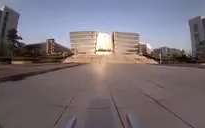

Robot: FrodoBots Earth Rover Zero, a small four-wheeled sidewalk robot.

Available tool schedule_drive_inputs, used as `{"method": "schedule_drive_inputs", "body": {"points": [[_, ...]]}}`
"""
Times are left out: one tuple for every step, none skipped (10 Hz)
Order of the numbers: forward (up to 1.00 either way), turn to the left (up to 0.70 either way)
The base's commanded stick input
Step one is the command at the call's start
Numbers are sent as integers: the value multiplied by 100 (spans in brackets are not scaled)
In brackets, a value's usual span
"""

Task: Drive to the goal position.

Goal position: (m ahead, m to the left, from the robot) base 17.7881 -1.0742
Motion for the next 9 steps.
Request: {"method": "schedule_drive_inputs", "body": {"points": [[70,0],[70,0],[70,0],[70,0],[70,0],[70,0],[70,6],[70,14],[70,14]]}}
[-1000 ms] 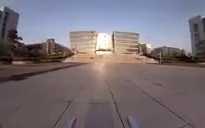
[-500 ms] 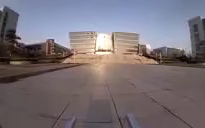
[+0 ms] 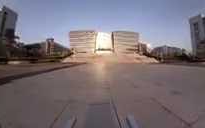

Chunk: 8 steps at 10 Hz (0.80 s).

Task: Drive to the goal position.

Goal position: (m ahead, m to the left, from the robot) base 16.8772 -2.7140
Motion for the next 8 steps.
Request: {"method": "schedule_drive_inputs", "body": {"points": [[70,14],[70,14],[70,14],[70,14],[70,14],[70,14],[70,14],[70,14]]}}
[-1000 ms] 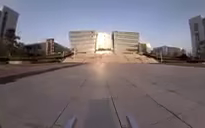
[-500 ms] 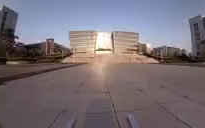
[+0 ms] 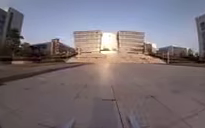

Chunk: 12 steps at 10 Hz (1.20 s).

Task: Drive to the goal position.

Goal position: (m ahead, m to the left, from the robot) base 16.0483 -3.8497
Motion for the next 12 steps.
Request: {"method": "schedule_drive_inputs", "body": {"points": [[70,14],[70,4],[70,0],[70,0],[70,0],[70,0],[70,0],[70,0],[70,0],[70,0],[70,0],[70,0]]}}
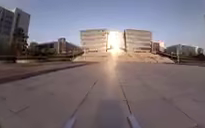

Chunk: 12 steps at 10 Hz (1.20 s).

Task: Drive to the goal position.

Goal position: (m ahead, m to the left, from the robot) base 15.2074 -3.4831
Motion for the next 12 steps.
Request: {"method": "schedule_drive_inputs", "body": {"points": [[70,0],[70,0],[70,0],[70,0],[70,0],[70,0],[70,0],[70,0],[70,0],[70,0],[70,0],[70,0]]}}
